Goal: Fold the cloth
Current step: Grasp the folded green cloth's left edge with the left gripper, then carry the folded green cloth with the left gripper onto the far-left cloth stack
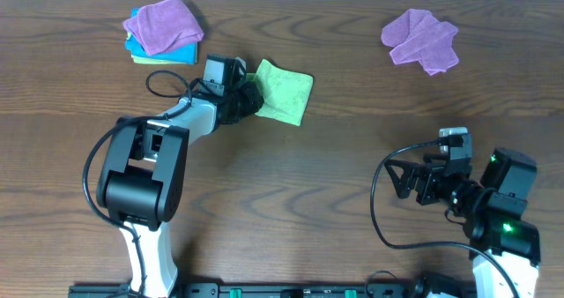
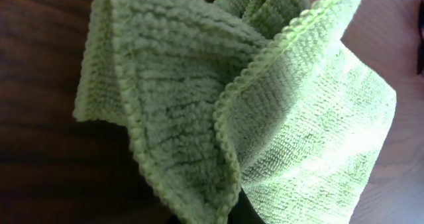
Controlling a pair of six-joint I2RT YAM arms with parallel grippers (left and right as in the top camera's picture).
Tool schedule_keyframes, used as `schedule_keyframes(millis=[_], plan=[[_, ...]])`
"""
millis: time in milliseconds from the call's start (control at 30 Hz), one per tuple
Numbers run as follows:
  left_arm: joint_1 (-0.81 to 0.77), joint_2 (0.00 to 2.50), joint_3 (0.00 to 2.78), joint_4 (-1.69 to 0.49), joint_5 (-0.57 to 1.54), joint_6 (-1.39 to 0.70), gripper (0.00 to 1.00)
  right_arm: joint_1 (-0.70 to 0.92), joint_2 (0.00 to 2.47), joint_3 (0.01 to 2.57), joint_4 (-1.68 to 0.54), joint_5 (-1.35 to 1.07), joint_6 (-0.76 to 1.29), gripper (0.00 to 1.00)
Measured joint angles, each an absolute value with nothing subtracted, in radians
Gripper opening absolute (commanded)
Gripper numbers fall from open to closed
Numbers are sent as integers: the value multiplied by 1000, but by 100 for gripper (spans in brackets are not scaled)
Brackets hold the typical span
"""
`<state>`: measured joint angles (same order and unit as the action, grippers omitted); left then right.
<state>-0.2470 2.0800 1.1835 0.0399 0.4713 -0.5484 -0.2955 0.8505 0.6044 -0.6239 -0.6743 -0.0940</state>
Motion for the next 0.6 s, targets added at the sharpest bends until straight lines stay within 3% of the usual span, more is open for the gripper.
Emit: schedule_keyframes(millis=[300, 600], plan=[[-220, 2101, 1532, -252, 466, -530, 6, -295, 850, 604, -624, -674, -94, 99], [-123, 2101, 1739, -334, 463, -522, 6, -295, 850, 604, -624, -674, -94, 99]])
